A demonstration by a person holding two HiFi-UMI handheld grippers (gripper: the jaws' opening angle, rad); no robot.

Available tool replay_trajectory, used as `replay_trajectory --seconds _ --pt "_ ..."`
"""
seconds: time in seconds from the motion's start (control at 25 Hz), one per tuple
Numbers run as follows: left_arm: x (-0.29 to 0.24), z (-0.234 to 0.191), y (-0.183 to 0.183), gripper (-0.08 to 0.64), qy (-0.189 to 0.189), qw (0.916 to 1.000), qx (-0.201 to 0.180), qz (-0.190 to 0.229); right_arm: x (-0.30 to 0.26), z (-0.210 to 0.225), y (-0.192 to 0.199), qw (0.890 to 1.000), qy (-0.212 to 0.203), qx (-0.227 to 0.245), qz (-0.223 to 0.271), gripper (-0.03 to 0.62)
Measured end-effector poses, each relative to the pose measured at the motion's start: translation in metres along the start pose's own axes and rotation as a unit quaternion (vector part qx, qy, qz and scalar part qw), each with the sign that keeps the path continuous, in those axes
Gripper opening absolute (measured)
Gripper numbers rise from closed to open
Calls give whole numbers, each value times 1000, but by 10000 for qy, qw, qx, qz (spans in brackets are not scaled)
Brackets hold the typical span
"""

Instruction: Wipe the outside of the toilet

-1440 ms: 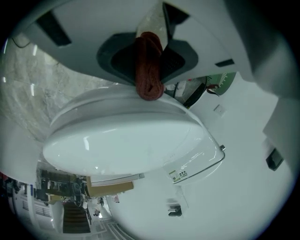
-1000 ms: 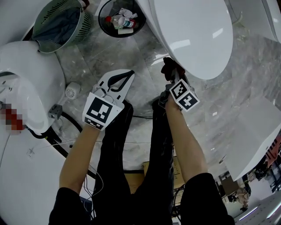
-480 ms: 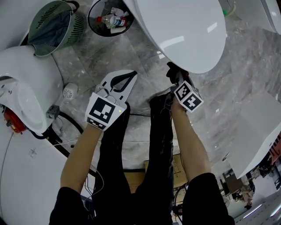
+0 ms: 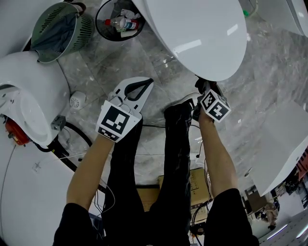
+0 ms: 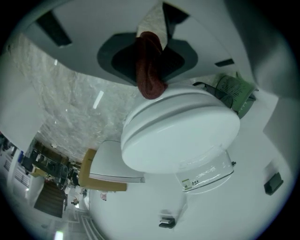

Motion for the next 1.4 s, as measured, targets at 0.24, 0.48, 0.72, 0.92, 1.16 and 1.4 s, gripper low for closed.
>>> replay_trajectory --seconds 0.24,0.48,0.72,0.92,1.16,1.4 --pt "4 -7 2 0 20 10000 -48 -5 3 6 -3 9992 -52 394 -3 109" --pt "27 -53 5 0 -227 9997 -46 17 3 -33 17 9993 -225 277 -62 109" --pt "51 -90 18 0 -499 9987 100 37 -19 -114 36 9941 -925 453 -351 110" --pt "73 -126 36 0 -750 9967 299 54 -52 -197 31 9882 -1403 548 -281 110" --pt "96 -160 56 0 -957 9943 460 53 -91 -253 2 9911 -1273 355 154 110" --pt "111 -185 74 0 -1084 9921 618 87 -127 -271 -40 9951 -817 157 542 110"
Point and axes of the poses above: the fingertips, and each gripper's own axes: x backward along the fingers, z to its right, y out of its underside, the point moved 1 cm from there along x, backward along the fingers, and after that the axes turned 15 degrees about -y, right-handed, at the moved point
